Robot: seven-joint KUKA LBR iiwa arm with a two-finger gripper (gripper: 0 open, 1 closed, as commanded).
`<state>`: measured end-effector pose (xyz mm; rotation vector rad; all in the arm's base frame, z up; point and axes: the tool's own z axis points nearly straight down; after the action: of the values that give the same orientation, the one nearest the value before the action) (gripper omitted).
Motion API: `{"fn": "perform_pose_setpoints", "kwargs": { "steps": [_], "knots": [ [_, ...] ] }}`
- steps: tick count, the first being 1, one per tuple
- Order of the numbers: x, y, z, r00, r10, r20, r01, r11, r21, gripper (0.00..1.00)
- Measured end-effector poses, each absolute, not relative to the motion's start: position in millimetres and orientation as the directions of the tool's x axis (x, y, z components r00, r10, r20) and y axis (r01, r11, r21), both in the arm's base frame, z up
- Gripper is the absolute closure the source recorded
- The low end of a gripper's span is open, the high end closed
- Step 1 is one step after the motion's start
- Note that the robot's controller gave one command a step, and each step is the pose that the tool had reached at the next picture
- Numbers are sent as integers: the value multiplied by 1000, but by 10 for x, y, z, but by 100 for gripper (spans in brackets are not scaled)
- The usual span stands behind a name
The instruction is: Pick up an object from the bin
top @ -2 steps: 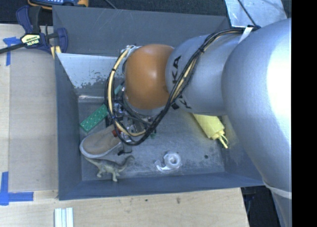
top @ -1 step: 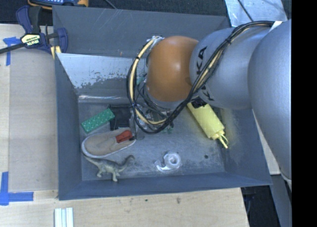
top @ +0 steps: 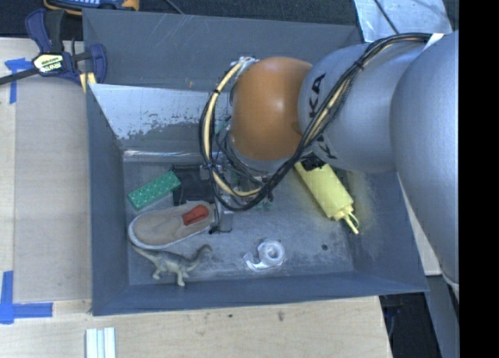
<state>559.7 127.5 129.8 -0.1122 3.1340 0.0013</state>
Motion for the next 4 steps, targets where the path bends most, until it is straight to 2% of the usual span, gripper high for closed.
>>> {"fn": "perform_pose_setpoints", "kwargs": {
  "steps": [1,2,3,4],
  "knots": [
    [5597,1275,1298,-997,-71,-6,-71,997,1,0],
    [5711,1377,1159,-996,-92,-13,-92,996,0,0],
    [6094,1460,890,-988,-157,2,-157,988,2,0],
    [6296,1500,794,-983,-182,6,-182,983,1,0]
  ]
}}
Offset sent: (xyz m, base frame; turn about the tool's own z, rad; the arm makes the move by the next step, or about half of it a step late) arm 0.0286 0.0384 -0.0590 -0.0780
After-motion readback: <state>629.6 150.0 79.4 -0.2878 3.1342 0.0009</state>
